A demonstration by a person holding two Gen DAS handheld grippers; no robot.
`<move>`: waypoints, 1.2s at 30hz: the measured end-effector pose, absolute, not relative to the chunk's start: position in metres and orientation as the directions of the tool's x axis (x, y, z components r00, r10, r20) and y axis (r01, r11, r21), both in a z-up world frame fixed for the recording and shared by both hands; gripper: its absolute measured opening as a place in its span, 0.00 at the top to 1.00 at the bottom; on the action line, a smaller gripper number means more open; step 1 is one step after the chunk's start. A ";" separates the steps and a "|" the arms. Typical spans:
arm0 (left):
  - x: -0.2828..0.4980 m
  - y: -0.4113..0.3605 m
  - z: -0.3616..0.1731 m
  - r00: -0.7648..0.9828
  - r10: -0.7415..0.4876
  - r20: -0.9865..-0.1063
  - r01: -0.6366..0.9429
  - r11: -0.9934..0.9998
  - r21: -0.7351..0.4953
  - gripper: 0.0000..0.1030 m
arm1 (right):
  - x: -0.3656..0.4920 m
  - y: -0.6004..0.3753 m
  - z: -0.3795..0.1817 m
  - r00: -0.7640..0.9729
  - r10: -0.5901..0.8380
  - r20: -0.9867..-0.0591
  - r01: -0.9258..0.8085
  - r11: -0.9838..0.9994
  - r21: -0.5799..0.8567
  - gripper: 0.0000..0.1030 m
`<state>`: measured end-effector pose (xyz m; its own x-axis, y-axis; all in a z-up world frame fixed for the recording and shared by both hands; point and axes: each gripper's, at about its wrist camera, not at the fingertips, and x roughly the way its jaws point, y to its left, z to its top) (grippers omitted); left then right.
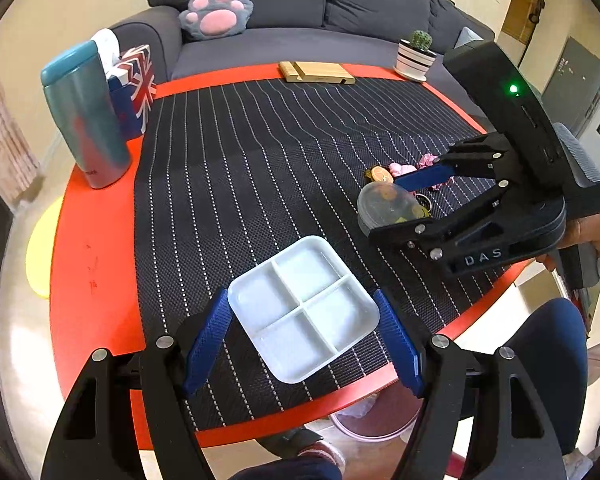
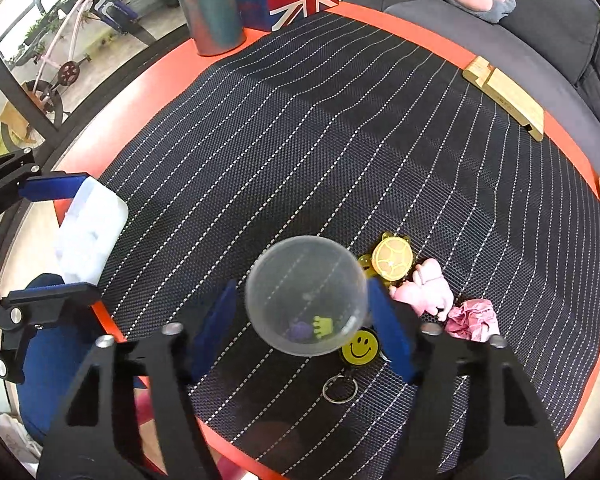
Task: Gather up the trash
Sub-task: 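Grasp the clear round container with the right tool while the left tool lifts the white tray, then lower the clear container into the pink bin and open the right tool while the left holds the tray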
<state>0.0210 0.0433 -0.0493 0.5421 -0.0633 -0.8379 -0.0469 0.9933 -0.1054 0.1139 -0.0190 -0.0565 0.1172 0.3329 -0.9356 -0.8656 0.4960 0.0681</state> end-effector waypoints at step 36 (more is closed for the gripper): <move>0.001 0.000 -0.018 0.617 -0.114 -0.778 0.031 0.992 -0.121 0.32 | 0.044 -0.136 0.029 0.302 0.511 -0.804 -0.796 0.600 0.082 0.41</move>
<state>0.0012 0.0000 -0.0182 0.6172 -0.1141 -0.7784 0.0309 0.9922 -0.1210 0.0436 -0.1358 0.0291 0.3025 0.5115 -0.8043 -0.7957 0.6001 0.0824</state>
